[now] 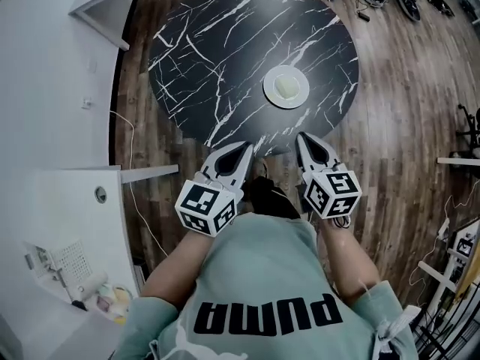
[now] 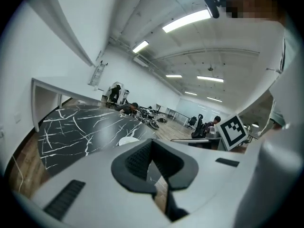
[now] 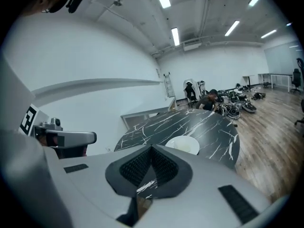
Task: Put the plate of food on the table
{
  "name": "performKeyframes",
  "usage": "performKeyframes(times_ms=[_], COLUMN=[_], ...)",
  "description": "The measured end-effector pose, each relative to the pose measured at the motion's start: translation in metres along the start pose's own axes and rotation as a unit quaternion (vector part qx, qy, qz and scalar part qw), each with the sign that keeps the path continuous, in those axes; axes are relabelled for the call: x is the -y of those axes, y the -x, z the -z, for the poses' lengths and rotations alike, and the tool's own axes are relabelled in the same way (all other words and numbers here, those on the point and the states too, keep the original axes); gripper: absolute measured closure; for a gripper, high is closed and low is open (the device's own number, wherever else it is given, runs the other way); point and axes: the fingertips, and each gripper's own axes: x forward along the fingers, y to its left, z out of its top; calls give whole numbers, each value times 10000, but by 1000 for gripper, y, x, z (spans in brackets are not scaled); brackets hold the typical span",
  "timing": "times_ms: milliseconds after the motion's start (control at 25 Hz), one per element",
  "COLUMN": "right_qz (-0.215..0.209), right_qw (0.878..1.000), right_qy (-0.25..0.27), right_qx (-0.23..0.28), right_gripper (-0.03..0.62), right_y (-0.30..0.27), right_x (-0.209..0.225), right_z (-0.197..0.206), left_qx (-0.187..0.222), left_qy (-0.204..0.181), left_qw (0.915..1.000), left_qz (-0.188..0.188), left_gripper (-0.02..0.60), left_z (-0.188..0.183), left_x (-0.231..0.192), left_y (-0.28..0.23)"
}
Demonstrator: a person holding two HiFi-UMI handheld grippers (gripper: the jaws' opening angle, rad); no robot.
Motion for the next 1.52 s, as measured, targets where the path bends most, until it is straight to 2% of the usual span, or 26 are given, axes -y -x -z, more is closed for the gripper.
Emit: performKeyframes(times_ms=[160,360,640,800,920,1080,1320,1520], right_qz=[-82,-77,159,245,296,287,31,-237], right_qw=[9986,9951,9922,9917,9909,9888,9847,9814], right_qy=[343,529,774,729,763,939,1235,1326], right_qx=[391,829,968,1027,1068,1125,1227,1371], right_gripper=[585,585,585,585,585,585,585,585], right_y=[44,107,186,223,245,274,329,391], right_x=[-49,-97,-142,-150,-151,-156,-158,-139], right_z=[1,11,31,34,38,43,62,81], left_qx=[316,674,697,679,910,1019,1140,1288], left_qy=[-276,-604,-1099,-1249,-1180,-1208,-1229,-1268], left_qw=[9991,9958,9915,9898,9888,9874,9856,9825], left_qz=[-84,-115,-72,-7,12,-34,-242,-452], left_gripper=[575,574,575,575,575,575,575,575], left_z=[8,18,32,35,38,53,74,92], left_x=[29,69,122,150,168,196,251,320], left_y=[56,118,178,198,208,220,235,239])
